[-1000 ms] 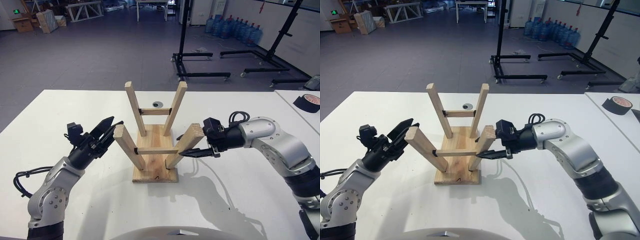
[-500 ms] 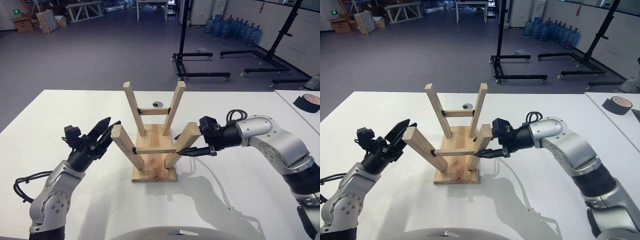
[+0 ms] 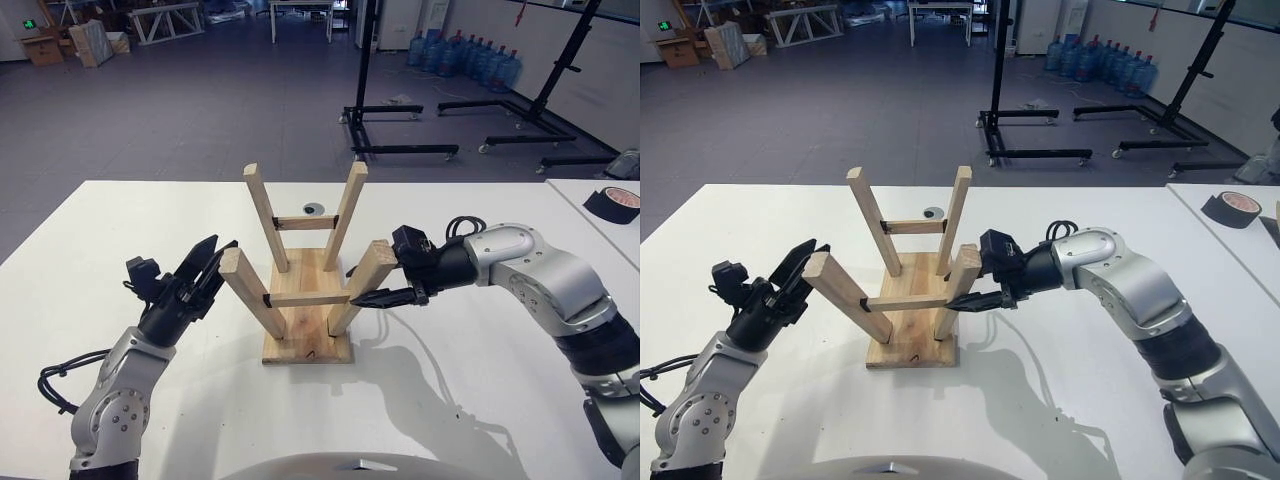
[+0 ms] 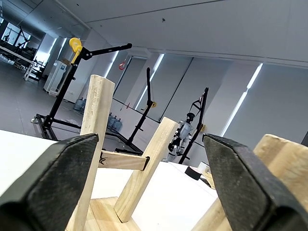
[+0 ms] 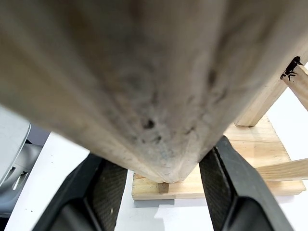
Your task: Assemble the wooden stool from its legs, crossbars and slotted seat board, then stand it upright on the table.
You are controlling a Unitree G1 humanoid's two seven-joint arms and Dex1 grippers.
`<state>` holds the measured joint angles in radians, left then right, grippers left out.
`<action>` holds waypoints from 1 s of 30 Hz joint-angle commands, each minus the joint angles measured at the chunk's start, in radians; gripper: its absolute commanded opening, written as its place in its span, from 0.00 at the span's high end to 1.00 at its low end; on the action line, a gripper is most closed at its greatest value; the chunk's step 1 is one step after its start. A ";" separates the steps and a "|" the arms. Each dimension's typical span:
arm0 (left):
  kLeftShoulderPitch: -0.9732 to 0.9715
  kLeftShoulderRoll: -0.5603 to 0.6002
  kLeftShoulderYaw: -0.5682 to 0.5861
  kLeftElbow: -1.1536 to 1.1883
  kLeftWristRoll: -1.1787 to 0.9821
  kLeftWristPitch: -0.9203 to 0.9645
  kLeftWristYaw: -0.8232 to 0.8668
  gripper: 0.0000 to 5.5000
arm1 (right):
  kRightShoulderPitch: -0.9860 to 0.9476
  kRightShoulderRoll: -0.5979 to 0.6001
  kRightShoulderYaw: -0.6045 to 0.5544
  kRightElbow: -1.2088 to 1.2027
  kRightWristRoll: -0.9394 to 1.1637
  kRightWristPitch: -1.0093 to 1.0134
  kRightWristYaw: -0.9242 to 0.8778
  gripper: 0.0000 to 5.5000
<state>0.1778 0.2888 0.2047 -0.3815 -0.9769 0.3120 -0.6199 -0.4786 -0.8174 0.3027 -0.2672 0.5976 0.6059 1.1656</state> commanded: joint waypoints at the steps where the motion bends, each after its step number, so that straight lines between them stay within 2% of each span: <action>1: -0.045 0.061 -0.245 -0.021 0.061 0.186 -0.077 0.27 | 0.245 0.087 0.294 0.111 -0.190 0.103 -0.126 0.63; 9: -0.088 0.082 -0.261 0.005 0.041 0.212 -0.068 0.27 | 0.268 0.129 0.309 0.150 -0.192 0.067 -0.148 0.63; 15: -0.098 0.059 -0.219 0.025 -0.006 0.203 -0.032 0.27 | 0.237 0.093 0.227 0.129 -0.171 0.015 -0.129 0.63; 16: -0.097 0.056 -0.208 0.014 -0.022 0.202 -0.031 0.27 | 0.237 0.083 0.210 0.115 -0.159 0.015 -0.127 0.56; 21: -0.094 0.058 -0.176 0.001 -0.031 0.209 -0.028 0.27 | 0.259 0.067 0.087 0.026 -0.109 0.046 -0.158 0.40; 25: -0.098 0.055 -0.150 0.017 -0.015 0.201 -0.033 0.27 | 0.312 0.075 -0.001 -0.043 -0.073 0.072 -0.190 0.40; 30: -0.088 0.076 -0.122 -0.017 0.000 0.206 -0.038 0.27 | 0.376 0.052 -0.053 -0.083 -0.101 0.065 -0.225 0.40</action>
<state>0.0836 0.3418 0.0667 -0.3736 -0.9951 0.5122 -0.6567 -0.1172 -0.7414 0.2844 -0.3308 0.5095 0.6701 0.9532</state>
